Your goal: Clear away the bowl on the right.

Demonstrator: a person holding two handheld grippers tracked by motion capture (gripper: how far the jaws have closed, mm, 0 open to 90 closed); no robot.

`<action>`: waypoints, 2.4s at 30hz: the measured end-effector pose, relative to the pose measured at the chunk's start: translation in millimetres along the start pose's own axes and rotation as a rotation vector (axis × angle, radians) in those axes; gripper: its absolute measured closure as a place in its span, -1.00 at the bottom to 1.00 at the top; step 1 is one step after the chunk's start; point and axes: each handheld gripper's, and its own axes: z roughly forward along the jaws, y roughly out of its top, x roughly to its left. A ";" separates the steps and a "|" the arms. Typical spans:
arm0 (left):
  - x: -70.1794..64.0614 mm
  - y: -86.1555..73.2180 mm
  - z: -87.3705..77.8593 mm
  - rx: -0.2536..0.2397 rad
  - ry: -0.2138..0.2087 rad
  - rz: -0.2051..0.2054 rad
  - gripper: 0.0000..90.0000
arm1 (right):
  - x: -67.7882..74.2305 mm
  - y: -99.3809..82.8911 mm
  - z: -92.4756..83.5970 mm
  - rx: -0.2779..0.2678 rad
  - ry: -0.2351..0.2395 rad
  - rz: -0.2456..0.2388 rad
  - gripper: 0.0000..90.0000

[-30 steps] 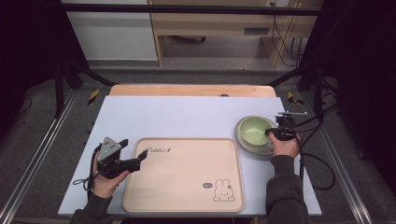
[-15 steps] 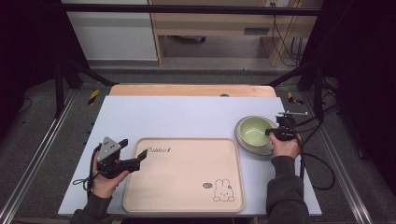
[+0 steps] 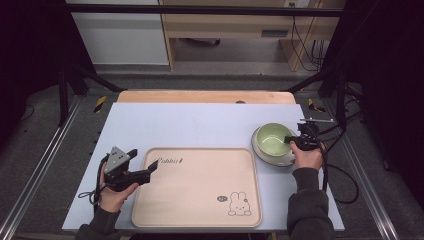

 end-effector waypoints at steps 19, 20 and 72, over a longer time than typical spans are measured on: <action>-0.7 0.0 0.2 0.000 -0.001 0.002 -0.65 | 25.8 5.1 -22.5 -0.032 0.056 -0.059 0.86; -0.7 0.0 0.2 0.000 -0.001 0.002 -0.65 | 25.8 5.1 -22.5 -0.032 0.056 -0.059 0.86; -1.2 1.2 -1.9 -0.003 -0.001 0.010 -0.66 | 135.7 -12.5 -43.0 -0.069 0.295 -0.343 0.86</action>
